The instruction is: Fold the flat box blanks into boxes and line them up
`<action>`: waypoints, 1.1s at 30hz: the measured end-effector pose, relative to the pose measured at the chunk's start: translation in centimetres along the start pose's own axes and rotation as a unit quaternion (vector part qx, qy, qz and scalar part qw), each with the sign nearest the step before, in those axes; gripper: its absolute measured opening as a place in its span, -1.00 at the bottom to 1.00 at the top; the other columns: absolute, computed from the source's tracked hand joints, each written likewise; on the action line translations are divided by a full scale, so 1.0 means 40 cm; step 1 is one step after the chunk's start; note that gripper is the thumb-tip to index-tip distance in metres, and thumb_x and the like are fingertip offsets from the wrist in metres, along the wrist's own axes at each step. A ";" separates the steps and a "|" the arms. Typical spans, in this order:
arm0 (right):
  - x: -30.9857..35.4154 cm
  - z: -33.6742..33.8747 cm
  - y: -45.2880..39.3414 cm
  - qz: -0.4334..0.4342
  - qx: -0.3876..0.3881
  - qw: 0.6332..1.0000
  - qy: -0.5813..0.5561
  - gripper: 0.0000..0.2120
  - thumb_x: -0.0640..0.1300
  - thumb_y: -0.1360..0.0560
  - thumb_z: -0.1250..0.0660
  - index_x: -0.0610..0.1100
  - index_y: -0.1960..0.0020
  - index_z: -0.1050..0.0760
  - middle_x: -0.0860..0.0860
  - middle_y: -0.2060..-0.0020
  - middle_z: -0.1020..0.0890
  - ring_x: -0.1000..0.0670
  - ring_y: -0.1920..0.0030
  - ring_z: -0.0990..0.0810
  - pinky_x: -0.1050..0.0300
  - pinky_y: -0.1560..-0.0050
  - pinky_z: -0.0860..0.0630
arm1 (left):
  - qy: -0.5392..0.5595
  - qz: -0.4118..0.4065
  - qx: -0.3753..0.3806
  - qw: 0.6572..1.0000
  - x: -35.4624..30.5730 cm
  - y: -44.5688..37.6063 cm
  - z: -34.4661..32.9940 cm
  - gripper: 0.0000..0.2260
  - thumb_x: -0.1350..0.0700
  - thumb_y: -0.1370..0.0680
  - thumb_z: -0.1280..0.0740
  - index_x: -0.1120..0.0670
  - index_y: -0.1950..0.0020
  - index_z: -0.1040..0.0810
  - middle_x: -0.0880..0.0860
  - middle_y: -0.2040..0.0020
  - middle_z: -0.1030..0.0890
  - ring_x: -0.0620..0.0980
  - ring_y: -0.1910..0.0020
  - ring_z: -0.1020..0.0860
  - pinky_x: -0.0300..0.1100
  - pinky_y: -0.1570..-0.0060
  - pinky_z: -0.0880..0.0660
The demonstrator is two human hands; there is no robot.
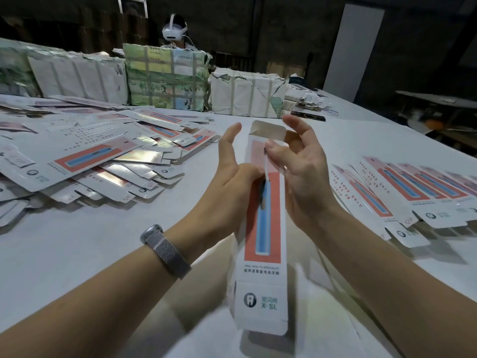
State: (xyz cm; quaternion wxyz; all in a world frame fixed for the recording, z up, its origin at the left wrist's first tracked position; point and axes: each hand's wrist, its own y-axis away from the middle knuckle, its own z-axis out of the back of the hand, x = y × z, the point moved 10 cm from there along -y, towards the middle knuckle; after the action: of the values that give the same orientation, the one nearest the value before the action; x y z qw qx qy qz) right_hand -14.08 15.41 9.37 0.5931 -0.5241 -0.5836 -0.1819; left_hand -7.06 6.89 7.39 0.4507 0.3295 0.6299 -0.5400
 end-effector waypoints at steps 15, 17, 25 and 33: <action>-0.007 -0.033 0.000 -0.068 0.088 0.994 -0.014 -0.77 -0.32 -0.53 -0.25 -0.18 -0.15 -0.56 0.00 0.14 -0.66 -0.02 0.04 -0.60 -0.06 -0.18 -0.50 | -0.004 -0.004 0.026 1.000 -0.015 -0.001 0.006 -0.71 0.08 -0.46 -0.16 -0.17 -0.16 -0.31 -0.13 0.35 -0.60 -0.20 0.39 -0.54 -0.34 0.35 -0.48; -0.003 -0.036 0.001 -0.066 0.092 0.993 -0.011 -0.79 -0.34 -0.54 -0.23 -0.19 -0.11 -0.57 0.02 0.14 -0.69 0.02 0.06 -0.62 0.02 -0.12 -0.53 | -0.004 -0.005 0.025 1.000 -0.011 0.000 0.004 -0.71 0.06 -0.47 -0.16 -0.18 -0.17 -0.29 -0.13 0.33 -0.61 -0.18 0.36 -0.56 -0.31 0.33 -0.50; -0.005 -0.018 -0.004 -0.064 0.057 0.996 0.031 -0.76 -0.01 -0.47 -0.28 -0.10 0.12 -0.68 0.03 0.19 -0.68 0.01 0.07 -0.60 -0.03 -0.10 -0.48 | -0.006 0.000 0.018 1.000 -0.007 0.003 0.001 -0.70 0.13 -0.59 -0.17 -0.20 -0.23 -0.25 -0.12 0.35 -0.62 -0.17 0.38 -0.58 -0.33 0.34 -0.51; -0.007 -0.005 -0.021 -0.077 0.049 0.994 0.053 -0.80 -0.24 -0.37 -0.28 -0.13 0.09 -0.65 0.01 0.26 -0.66 0.03 0.23 -0.59 0.16 0.20 -0.53 | -0.056 -0.005 0.030 0.998 -0.006 0.001 -0.003 -0.55 0.09 -0.49 -0.13 -0.16 -0.38 -0.24 -0.06 0.24 -0.60 -0.17 0.35 -0.54 -0.29 0.32 -0.51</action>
State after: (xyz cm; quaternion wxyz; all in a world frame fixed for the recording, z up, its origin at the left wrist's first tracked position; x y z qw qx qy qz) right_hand -14.75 14.81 9.50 0.6323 -0.4375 -0.5980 -0.2261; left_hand -6.95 7.04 7.61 0.4729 0.3091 0.5884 -0.5785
